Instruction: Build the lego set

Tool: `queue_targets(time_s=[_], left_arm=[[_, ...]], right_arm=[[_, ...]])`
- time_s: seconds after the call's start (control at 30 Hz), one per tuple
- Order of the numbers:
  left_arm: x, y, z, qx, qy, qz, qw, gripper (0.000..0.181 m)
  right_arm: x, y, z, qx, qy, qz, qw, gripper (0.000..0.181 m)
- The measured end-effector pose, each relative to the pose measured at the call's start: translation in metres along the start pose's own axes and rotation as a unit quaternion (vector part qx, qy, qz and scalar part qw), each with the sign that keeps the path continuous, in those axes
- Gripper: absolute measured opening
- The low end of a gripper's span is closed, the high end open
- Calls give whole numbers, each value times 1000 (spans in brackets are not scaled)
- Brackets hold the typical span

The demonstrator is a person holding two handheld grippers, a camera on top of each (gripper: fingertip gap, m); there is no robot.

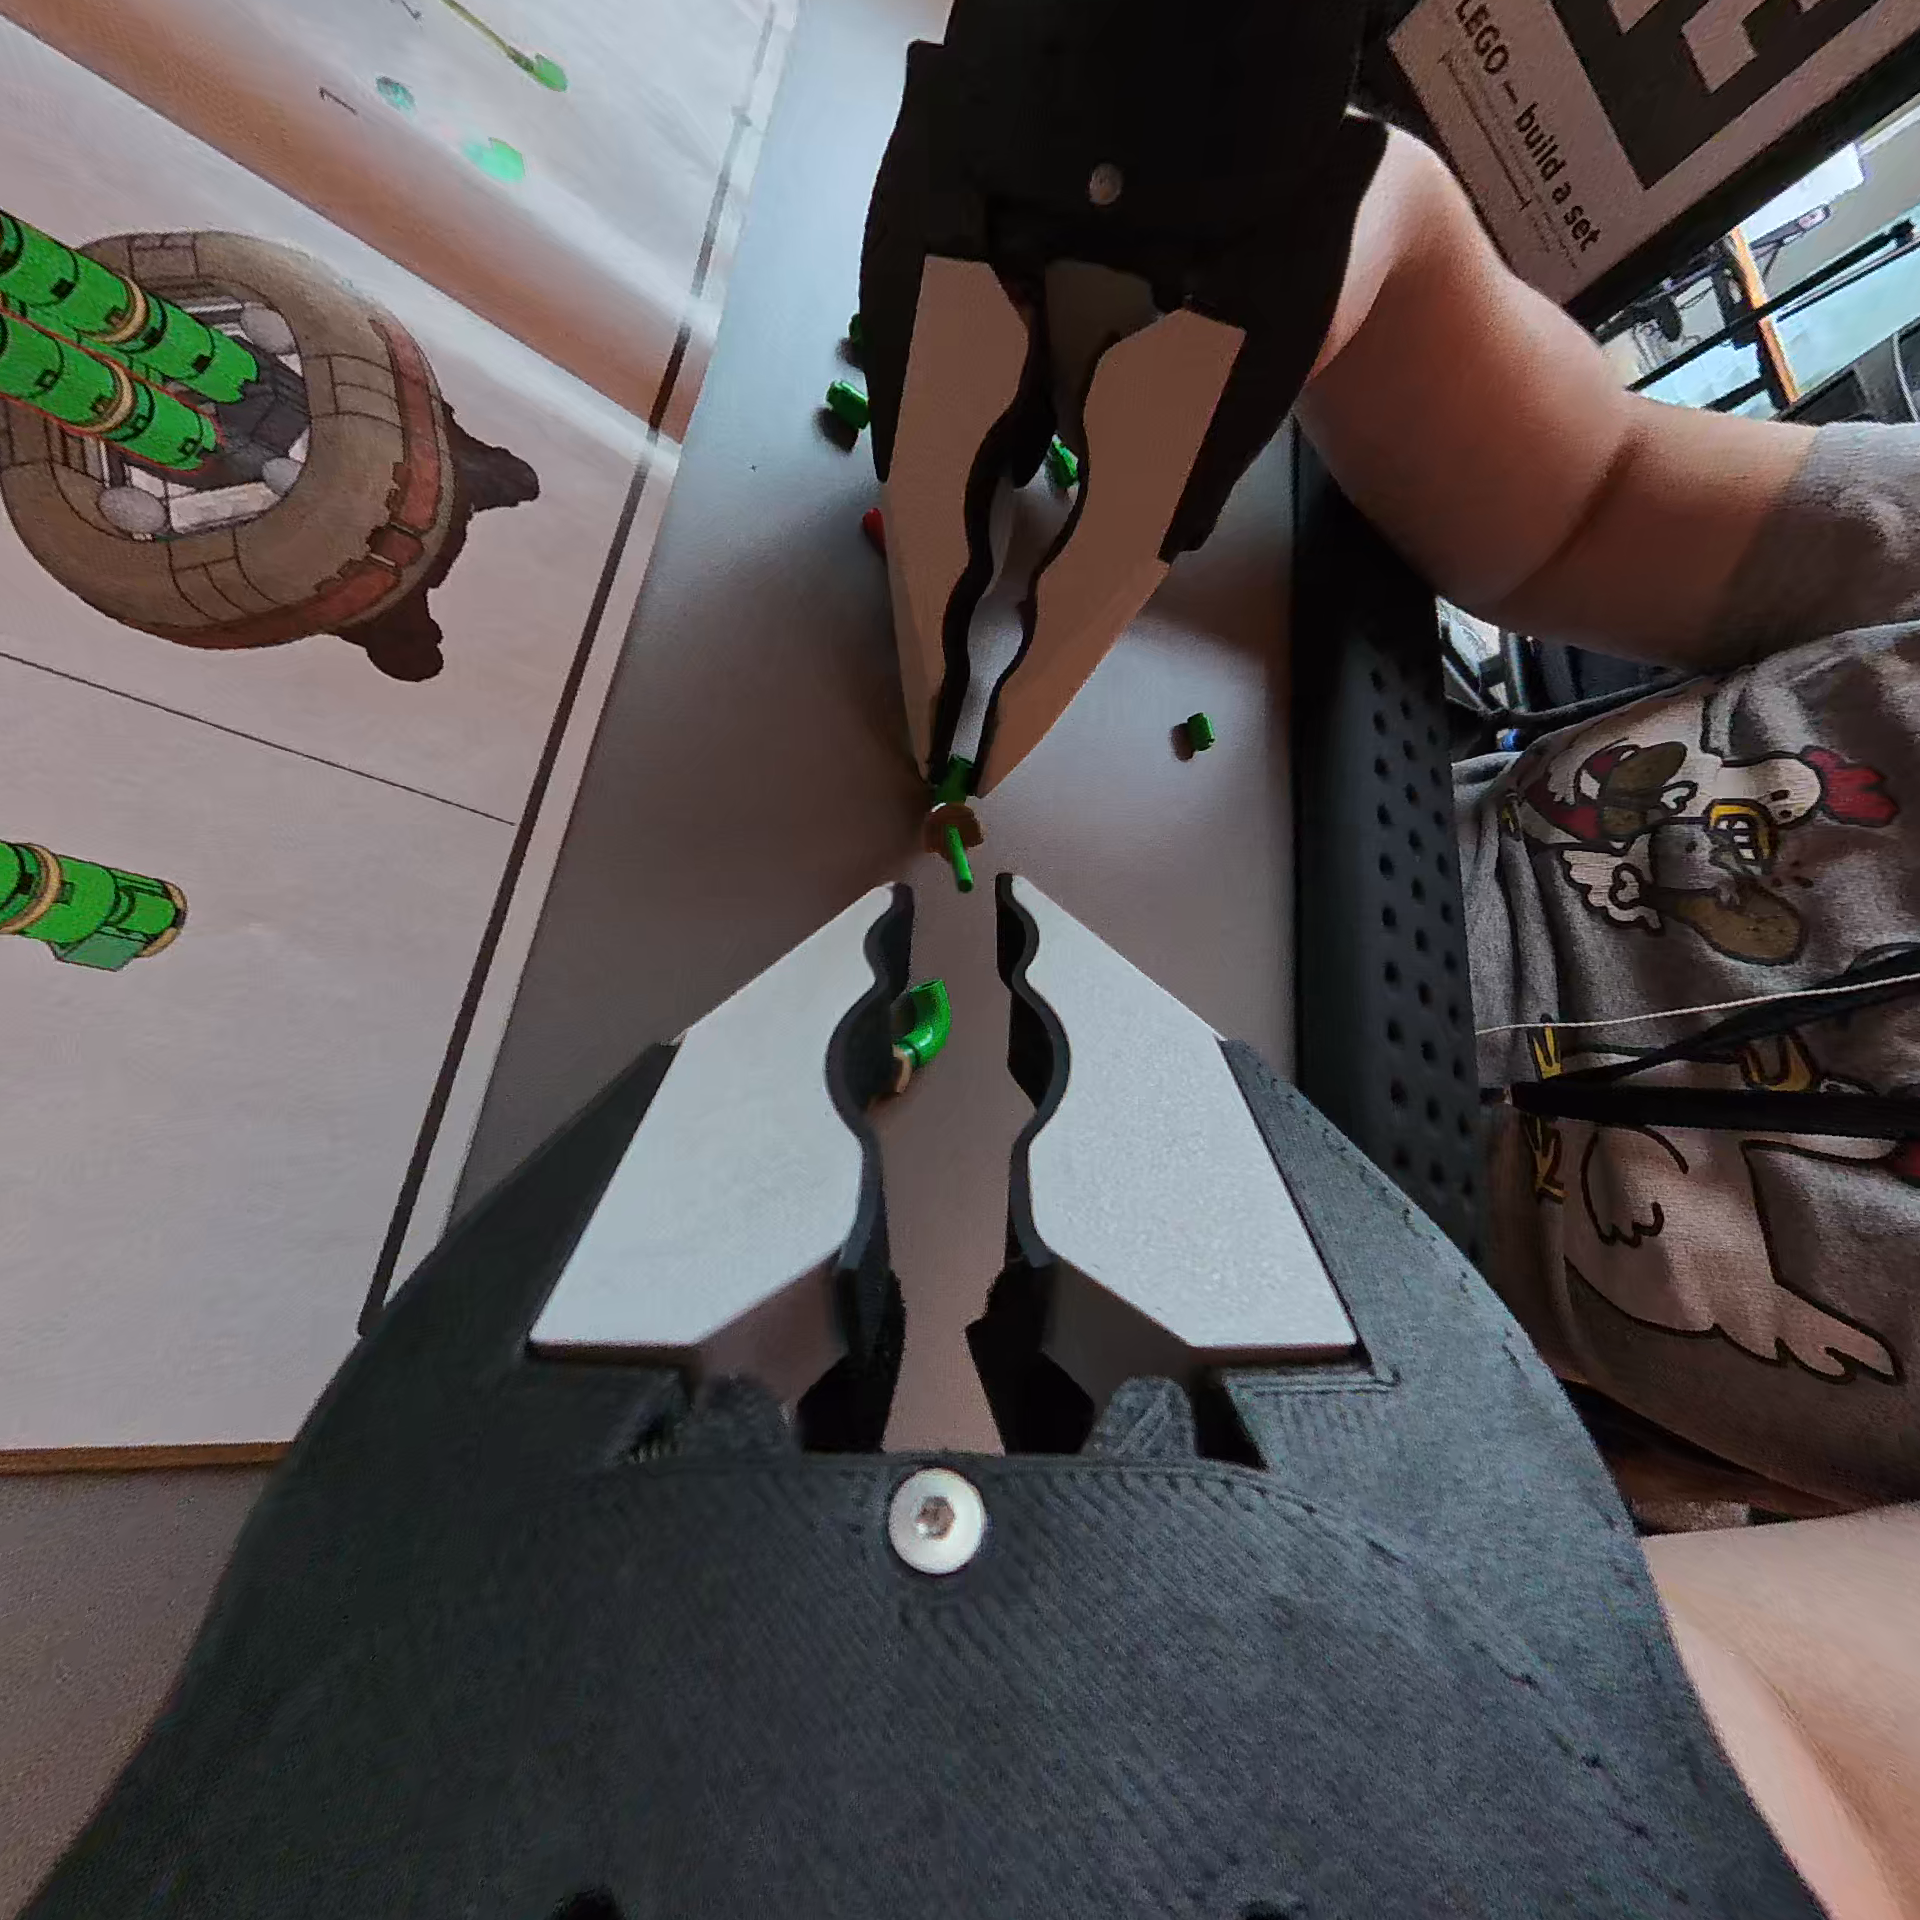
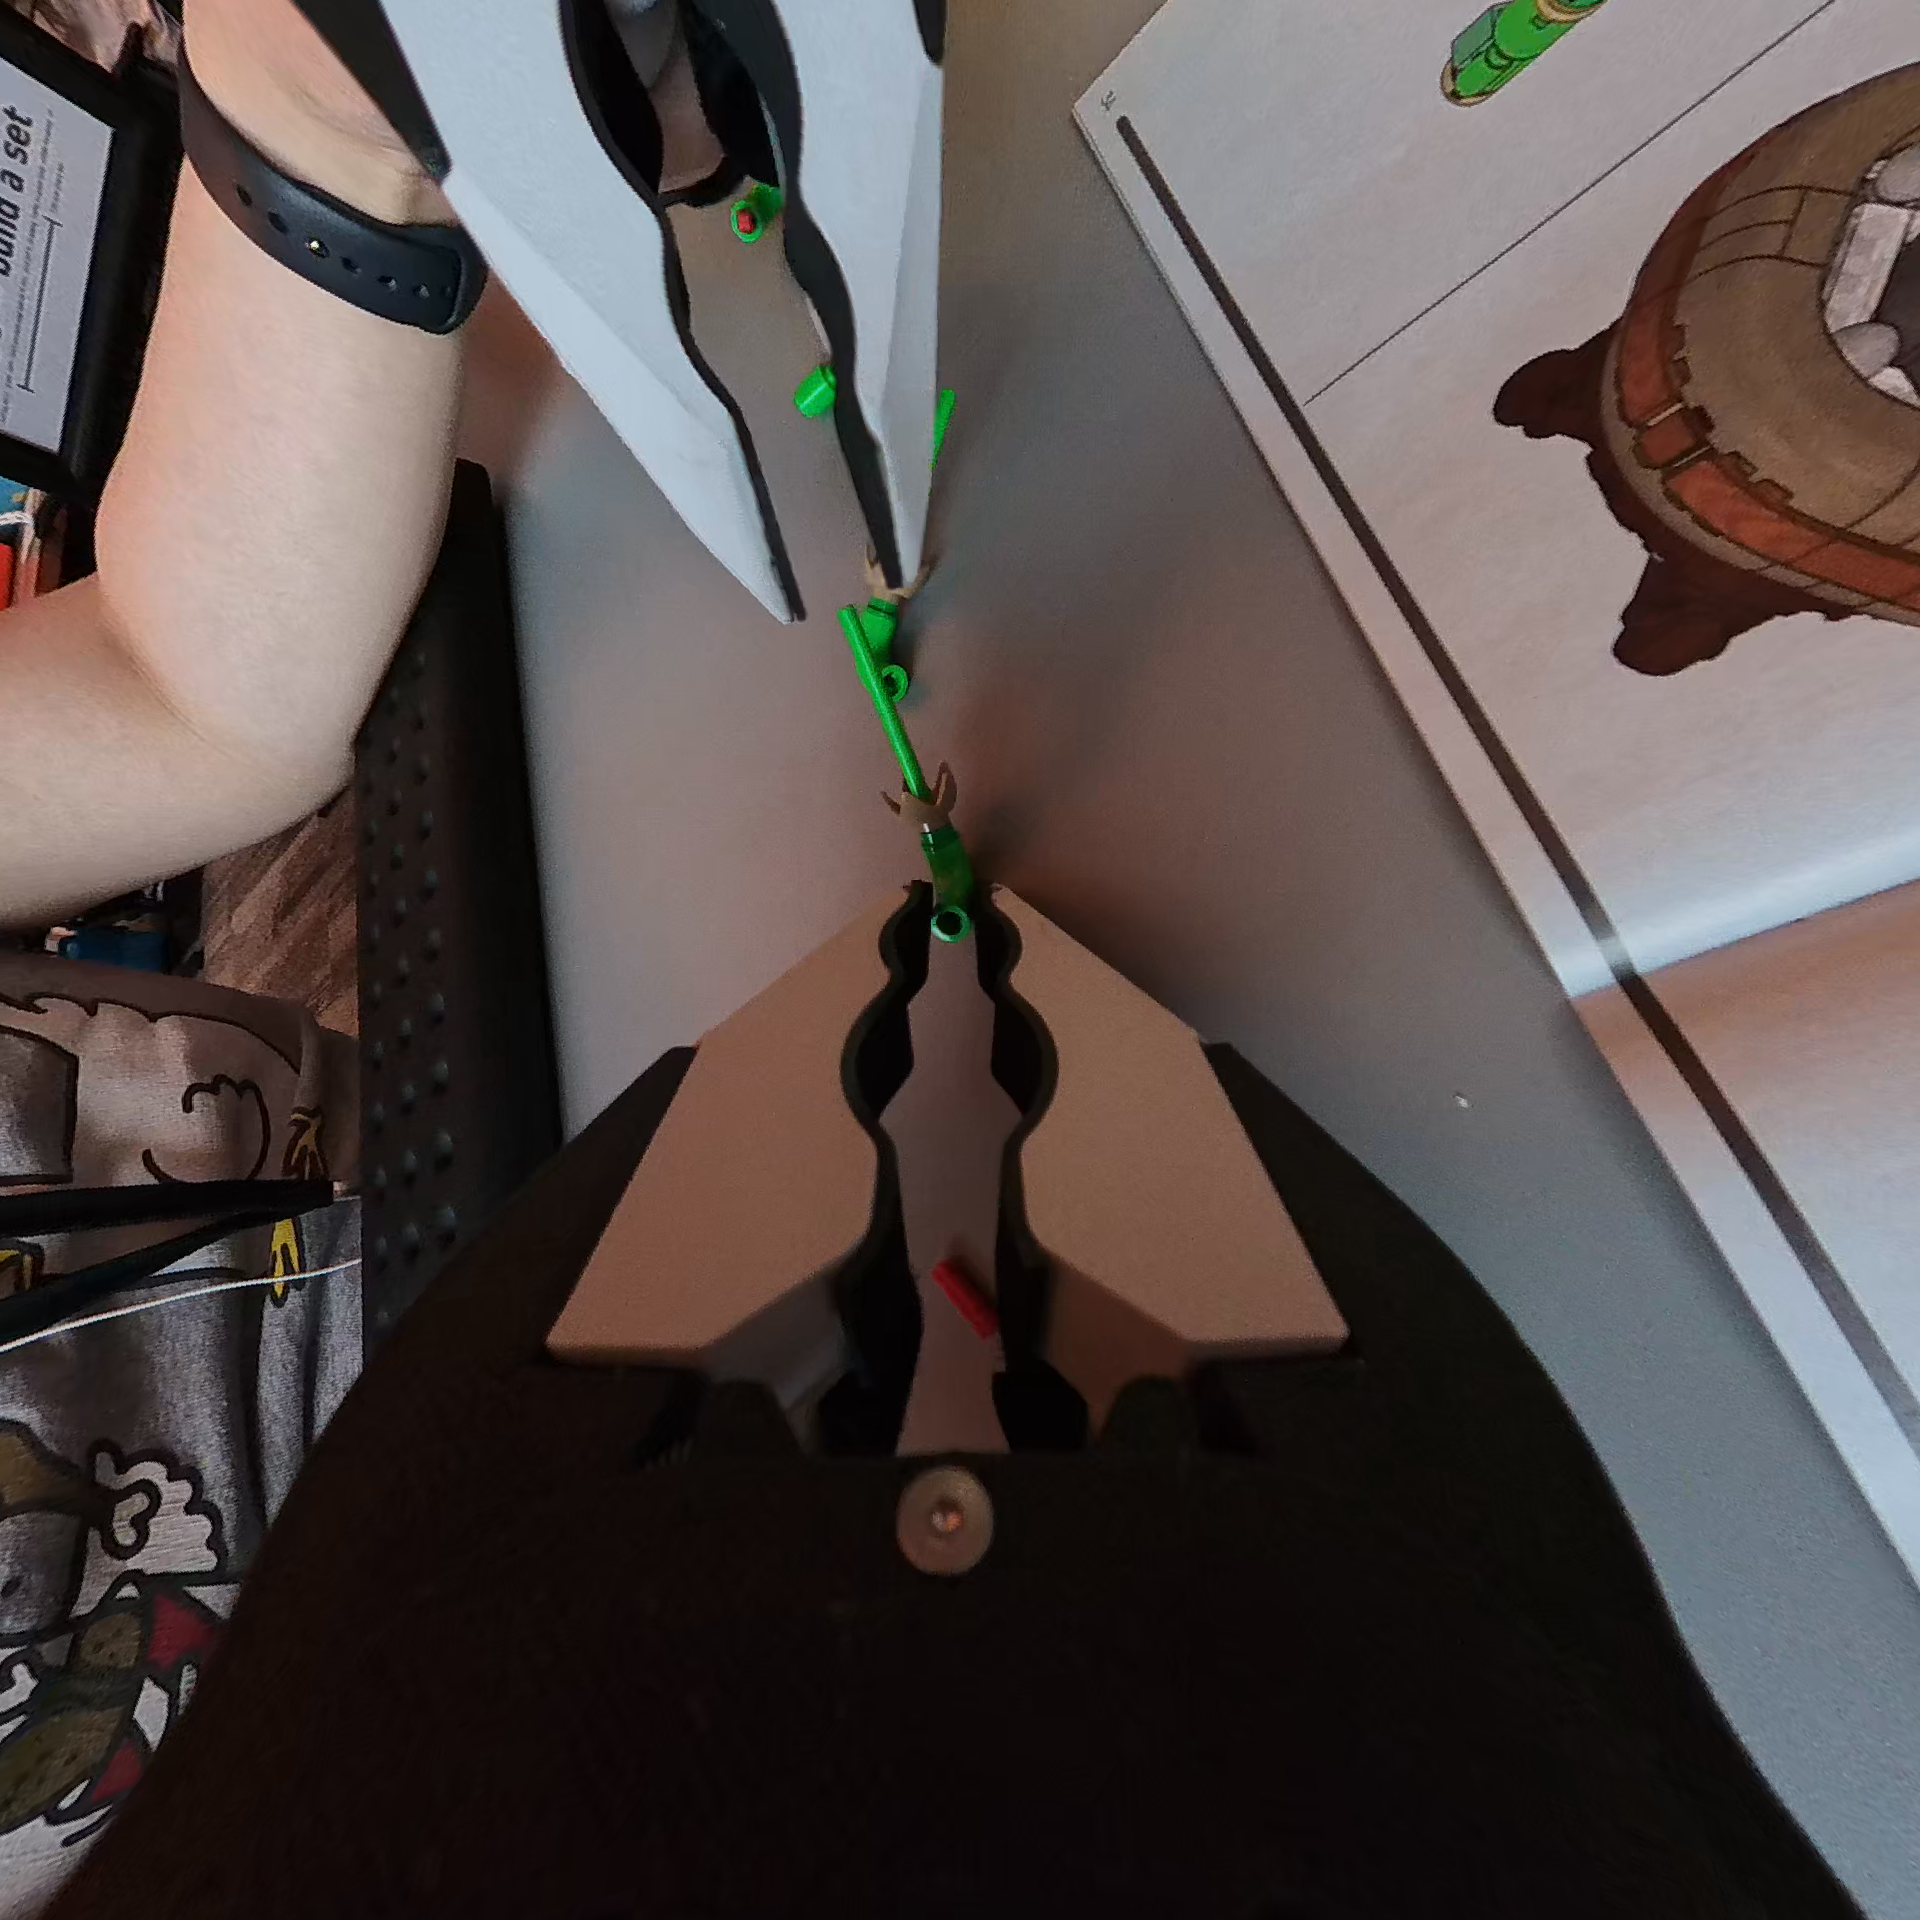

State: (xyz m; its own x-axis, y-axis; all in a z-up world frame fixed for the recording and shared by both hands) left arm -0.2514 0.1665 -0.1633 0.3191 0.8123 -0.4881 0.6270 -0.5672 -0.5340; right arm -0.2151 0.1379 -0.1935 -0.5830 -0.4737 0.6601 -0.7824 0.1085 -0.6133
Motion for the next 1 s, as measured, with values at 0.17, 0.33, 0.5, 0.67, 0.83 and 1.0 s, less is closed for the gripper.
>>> queue_targets(time_s=[0.17,0.33,0.5,0.67,0.83,1.0], left_arm=[[0,4,0,4,5,0,1000,12],[-4,7,-2,1,4,16,1000,1],[5,3,4,6,-54,13,998,1],[18,-3,11,-9,-137,20,990,0],[23,-4,16,-6,-158,19,987,1],[26,-1,20,3,-164,16,986,2]], right_arm=[[0,0,0,0,0,0,1000,6],[0,0,0,0,-2,1,1000,6],[-2,-2,-3,-12,-41,21,999,12],[4,-22,-32,-109,-298,182,931,45],[12,-40,-54,-158,-417,361,819,43],[7,-39,-54,-145,-413,393,809,42]])
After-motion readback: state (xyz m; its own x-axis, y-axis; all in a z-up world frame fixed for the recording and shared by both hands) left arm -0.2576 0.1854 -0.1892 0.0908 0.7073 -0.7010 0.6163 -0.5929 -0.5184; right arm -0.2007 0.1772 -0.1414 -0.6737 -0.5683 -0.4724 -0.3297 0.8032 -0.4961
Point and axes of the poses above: each gripper's, where its closed fingertips meet, y out along the fingers, z out of its underside, x = y × z across the jaws, the point moved 1 cm from there along -y, back along the fingers, and after that the axes turned 9 degrees about y, right-handed, at the moved point
